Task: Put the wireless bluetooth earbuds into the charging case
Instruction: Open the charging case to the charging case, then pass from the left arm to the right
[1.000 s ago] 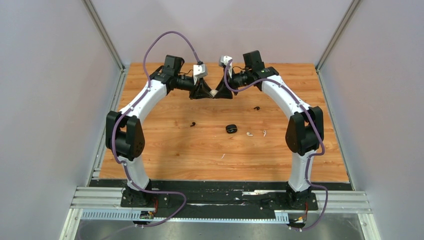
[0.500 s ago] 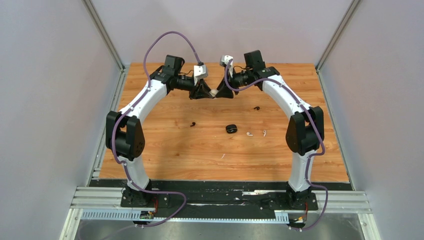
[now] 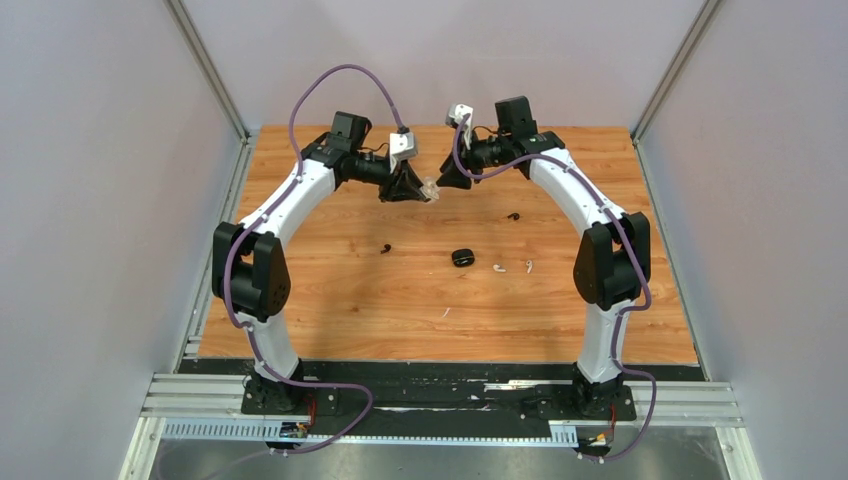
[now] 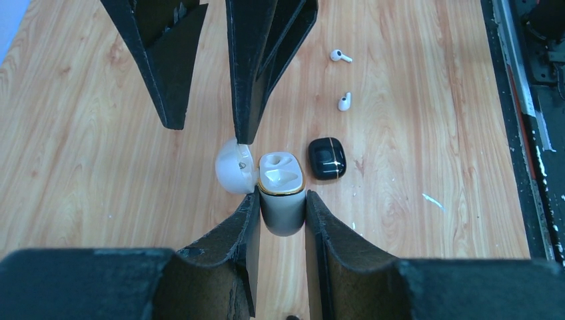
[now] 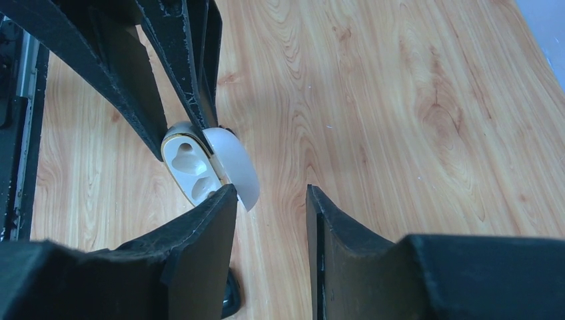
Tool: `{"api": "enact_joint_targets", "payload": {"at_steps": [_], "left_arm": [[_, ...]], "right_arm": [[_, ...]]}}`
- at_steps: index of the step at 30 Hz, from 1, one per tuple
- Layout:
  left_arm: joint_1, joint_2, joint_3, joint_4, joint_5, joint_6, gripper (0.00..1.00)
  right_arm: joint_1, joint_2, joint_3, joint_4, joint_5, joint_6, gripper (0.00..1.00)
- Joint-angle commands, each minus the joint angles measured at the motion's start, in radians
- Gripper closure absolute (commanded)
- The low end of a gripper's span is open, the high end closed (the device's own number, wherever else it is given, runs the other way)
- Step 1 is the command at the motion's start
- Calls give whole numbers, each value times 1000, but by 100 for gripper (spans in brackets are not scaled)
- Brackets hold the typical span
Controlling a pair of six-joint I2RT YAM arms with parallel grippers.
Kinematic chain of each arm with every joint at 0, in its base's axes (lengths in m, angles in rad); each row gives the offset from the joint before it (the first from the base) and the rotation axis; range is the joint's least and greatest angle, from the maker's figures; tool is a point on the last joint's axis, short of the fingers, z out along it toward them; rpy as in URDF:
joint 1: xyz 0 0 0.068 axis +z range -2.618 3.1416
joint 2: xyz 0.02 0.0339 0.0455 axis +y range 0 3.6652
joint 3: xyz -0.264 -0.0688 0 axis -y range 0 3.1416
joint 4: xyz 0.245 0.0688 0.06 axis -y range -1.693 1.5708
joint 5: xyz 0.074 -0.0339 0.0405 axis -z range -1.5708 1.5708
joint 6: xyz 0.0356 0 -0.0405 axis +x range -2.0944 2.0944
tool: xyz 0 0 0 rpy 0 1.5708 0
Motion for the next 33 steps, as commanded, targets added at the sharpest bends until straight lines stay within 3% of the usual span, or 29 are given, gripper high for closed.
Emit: {"api": "enact_joint_targets", "payload": {"at_steps": [1, 10, 19, 28, 32, 33], "left_arm": [[-12, -60, -13, 43, 37, -66, 100], [-9, -80, -81, 234, 27, -257, 100], [-2, -76, -88, 299, 35, -339, 100], [-1, -84, -109, 329, 29, -339, 100], [-2, -82, -127, 366, -15, -395, 100], [-1, -82, -131, 377, -54, -442, 96]], "right_arm": [[-8, -14, 11, 77, 14, 5, 59], [-7, -42, -37, 77, -9, 3, 61], [-7, -45, -51, 74, -19, 6, 63], [-7, -35, -52, 71, -51, 8, 86], [-4, -44, -56, 69, -50, 10, 98], [-2, -49, -55, 69, -24, 12, 100]]}}
